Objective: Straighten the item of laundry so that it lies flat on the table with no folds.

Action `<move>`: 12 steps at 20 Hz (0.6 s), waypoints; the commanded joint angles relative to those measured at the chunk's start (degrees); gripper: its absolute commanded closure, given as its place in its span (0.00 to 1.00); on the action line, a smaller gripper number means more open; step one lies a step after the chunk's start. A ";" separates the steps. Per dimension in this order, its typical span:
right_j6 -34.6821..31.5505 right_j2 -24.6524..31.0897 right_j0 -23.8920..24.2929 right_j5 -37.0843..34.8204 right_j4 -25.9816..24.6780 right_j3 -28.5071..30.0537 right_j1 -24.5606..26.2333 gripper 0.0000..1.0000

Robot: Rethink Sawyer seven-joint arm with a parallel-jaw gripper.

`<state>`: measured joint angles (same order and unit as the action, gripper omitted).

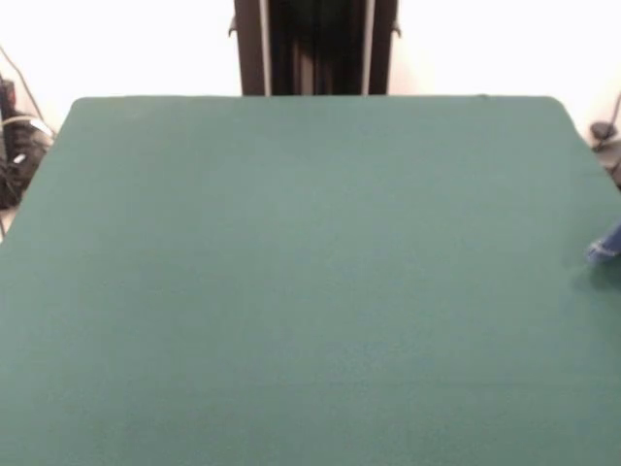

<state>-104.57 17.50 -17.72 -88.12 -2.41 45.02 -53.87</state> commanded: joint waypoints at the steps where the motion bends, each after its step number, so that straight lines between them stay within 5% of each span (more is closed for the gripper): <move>1: -19.53 -3.68 -0.30 -2.81 2.06 6.59 -2.57 1.00; 3: -20.67 -7.59 0.86 1.66 2.51 14.53 -6.90 1.00; 5: -19.27 -8.37 1.45 2.78 3.04 16.34 -7.75 1.00; 7: -13.38 -10.54 3.92 5.34 4.28 23.74 -11.35 1.00; 12: -5.26 -12.15 7.40 9.02 6.07 31.58 -15.53 1.00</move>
<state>-104.93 9.59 -13.46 -84.81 0.03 60.04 -63.27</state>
